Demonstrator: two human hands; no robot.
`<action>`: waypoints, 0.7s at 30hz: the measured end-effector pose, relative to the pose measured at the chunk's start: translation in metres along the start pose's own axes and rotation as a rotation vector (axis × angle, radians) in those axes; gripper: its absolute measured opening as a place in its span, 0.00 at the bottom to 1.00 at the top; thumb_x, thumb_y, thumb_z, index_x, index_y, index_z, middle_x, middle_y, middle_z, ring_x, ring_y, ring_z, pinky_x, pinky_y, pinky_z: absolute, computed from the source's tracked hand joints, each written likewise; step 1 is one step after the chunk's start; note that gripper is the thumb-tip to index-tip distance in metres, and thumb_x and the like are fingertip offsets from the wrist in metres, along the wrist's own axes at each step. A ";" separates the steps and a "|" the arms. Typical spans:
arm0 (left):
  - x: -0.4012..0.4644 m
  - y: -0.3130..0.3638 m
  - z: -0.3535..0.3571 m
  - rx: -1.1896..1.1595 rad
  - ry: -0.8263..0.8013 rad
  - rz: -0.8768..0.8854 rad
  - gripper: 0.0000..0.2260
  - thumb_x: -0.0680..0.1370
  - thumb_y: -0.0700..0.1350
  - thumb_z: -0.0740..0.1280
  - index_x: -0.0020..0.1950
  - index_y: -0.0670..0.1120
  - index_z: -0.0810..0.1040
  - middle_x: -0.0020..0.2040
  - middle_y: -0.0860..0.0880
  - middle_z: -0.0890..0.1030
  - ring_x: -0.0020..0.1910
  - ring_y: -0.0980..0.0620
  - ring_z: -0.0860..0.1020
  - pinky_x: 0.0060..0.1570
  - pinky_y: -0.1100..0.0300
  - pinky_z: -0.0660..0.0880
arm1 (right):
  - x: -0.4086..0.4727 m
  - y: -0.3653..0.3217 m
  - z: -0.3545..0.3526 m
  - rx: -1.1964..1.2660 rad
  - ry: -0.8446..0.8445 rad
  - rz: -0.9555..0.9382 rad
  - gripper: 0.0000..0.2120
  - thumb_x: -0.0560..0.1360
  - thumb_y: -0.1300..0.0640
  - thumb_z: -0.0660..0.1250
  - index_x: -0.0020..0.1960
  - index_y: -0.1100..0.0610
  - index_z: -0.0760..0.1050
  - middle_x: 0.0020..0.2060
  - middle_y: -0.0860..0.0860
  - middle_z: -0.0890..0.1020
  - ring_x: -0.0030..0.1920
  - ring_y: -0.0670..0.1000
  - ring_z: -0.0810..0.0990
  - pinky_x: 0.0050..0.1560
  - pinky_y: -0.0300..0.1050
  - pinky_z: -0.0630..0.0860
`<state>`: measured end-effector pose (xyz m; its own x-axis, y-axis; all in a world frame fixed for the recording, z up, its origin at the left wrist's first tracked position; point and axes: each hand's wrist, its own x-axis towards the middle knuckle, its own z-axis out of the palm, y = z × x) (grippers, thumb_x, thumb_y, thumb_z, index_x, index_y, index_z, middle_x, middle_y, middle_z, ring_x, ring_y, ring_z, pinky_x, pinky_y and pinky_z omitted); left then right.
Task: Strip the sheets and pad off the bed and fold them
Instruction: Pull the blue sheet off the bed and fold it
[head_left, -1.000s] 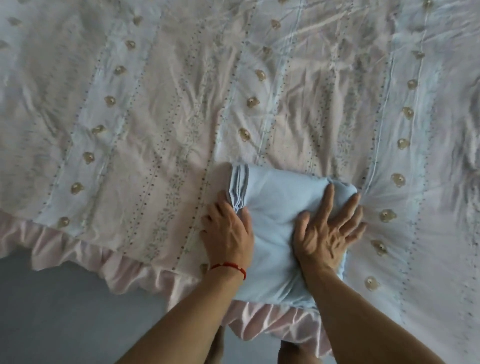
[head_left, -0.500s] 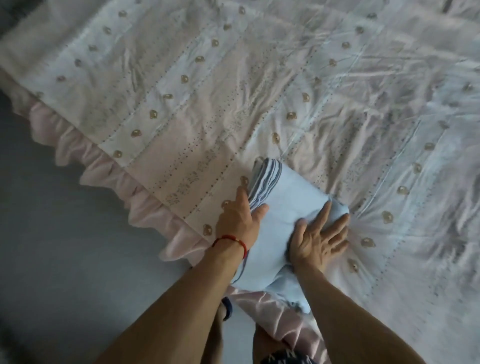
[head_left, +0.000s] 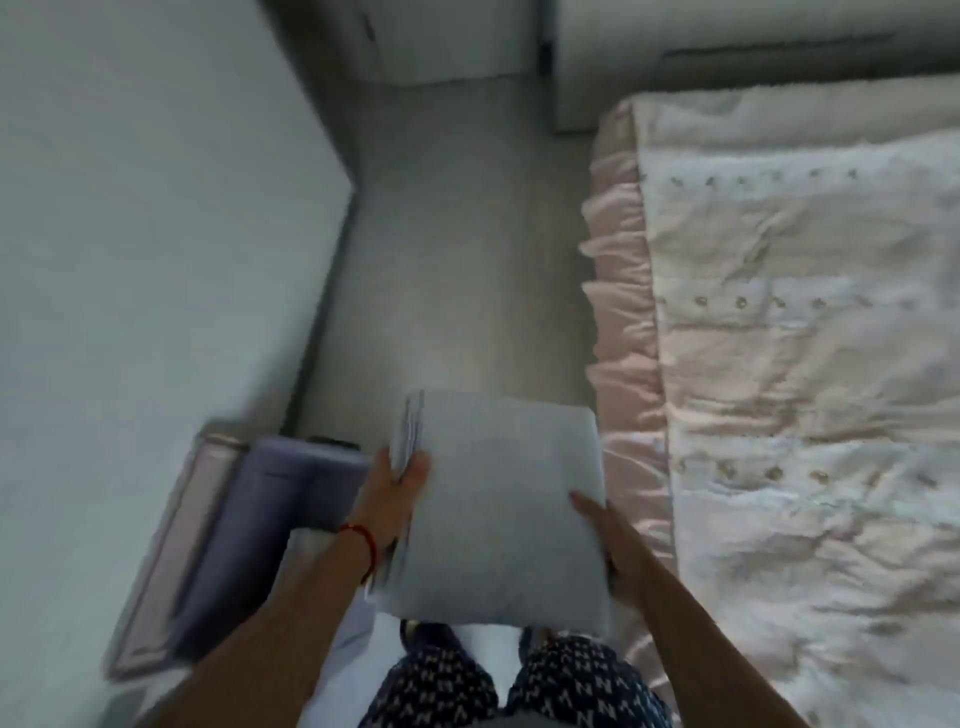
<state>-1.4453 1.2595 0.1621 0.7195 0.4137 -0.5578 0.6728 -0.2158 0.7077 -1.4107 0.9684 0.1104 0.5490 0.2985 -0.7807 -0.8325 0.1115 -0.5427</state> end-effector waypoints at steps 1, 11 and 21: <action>-0.008 -0.032 -0.036 -0.071 0.063 -0.023 0.29 0.72 0.72 0.65 0.66 0.55 0.76 0.57 0.52 0.83 0.55 0.48 0.83 0.55 0.42 0.80 | 0.003 -0.008 0.039 -0.121 -0.066 -0.022 0.17 0.79 0.53 0.69 0.66 0.59 0.77 0.57 0.61 0.85 0.55 0.63 0.85 0.54 0.62 0.82; -0.152 -0.207 -0.203 -0.945 0.467 -0.252 0.21 0.75 0.45 0.75 0.66 0.44 0.75 0.57 0.41 0.84 0.53 0.40 0.84 0.52 0.44 0.82 | 0.029 0.035 0.344 -1.065 -0.427 -0.190 0.27 0.70 0.41 0.75 0.65 0.52 0.78 0.53 0.50 0.86 0.52 0.53 0.86 0.58 0.58 0.82; -0.153 -0.319 -0.243 -1.152 0.410 -0.548 0.24 0.75 0.35 0.73 0.64 0.57 0.72 0.59 0.46 0.82 0.56 0.42 0.81 0.54 0.40 0.80 | 0.089 0.145 0.481 -1.486 -0.319 0.052 0.18 0.77 0.52 0.72 0.63 0.59 0.77 0.50 0.56 0.84 0.48 0.59 0.84 0.53 0.55 0.82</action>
<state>-1.8123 1.4797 0.1267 0.1658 0.4835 -0.8595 0.1822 0.8415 0.5086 -1.5182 1.4669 0.1111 0.3216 0.4794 -0.8165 0.0847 -0.8734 -0.4795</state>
